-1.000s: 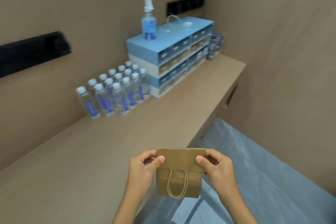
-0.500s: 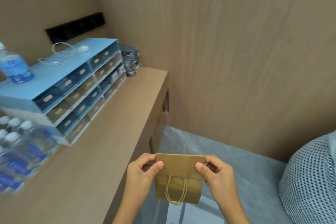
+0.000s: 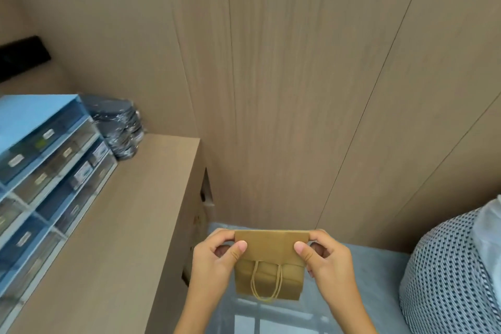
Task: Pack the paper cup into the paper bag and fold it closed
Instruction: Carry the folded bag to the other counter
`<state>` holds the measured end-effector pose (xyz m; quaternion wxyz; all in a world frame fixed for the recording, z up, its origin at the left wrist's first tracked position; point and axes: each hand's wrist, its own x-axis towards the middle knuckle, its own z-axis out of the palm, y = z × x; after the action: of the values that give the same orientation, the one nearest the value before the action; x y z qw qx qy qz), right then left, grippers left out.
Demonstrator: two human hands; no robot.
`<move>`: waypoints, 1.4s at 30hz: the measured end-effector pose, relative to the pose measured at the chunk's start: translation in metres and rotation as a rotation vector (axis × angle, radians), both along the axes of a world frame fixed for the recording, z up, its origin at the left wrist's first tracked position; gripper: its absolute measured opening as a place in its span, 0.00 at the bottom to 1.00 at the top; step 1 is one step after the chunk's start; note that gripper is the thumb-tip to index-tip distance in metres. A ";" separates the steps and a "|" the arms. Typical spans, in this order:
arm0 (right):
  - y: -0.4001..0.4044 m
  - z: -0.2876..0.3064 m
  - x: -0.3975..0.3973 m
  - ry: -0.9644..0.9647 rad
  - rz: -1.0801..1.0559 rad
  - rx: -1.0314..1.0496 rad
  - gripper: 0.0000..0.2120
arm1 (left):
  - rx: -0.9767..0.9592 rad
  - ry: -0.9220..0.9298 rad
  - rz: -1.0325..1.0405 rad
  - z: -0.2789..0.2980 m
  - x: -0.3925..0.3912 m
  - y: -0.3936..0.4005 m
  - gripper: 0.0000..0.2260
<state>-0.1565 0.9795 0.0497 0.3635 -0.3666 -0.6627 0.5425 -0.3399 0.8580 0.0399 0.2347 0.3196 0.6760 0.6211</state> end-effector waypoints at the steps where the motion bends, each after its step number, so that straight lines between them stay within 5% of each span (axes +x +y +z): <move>1: 0.013 0.003 -0.009 0.009 0.003 0.004 0.09 | 0.004 0.000 -0.007 0.002 -0.008 0.014 0.03; 11: 0.156 -0.015 -0.114 0.041 0.088 -0.002 0.10 | -0.017 -0.026 0.098 -0.005 -0.095 0.140 0.03; 20: 0.266 -0.009 -0.272 -0.040 0.485 0.052 0.16 | -0.018 -0.041 0.485 -0.009 -0.185 0.196 0.12; 27: 0.230 -0.017 -0.419 -0.076 0.924 0.155 0.07 | -0.038 -0.051 0.931 -0.005 -0.242 0.137 0.10; 32: 0.167 -0.027 -0.511 -0.090 1.170 0.160 0.10 | -0.060 -0.048 1.190 -0.018 -0.274 0.080 0.09; 42: 0.106 -0.052 -0.613 -0.208 1.426 0.163 0.11 | -0.098 -0.175 1.389 -0.054 -0.327 0.035 0.06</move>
<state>-0.7690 1.0855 -0.0018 -0.1175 0.1333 -0.8101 0.5587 -0.6665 0.8933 -0.0144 -0.1489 -0.2483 0.7296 0.6195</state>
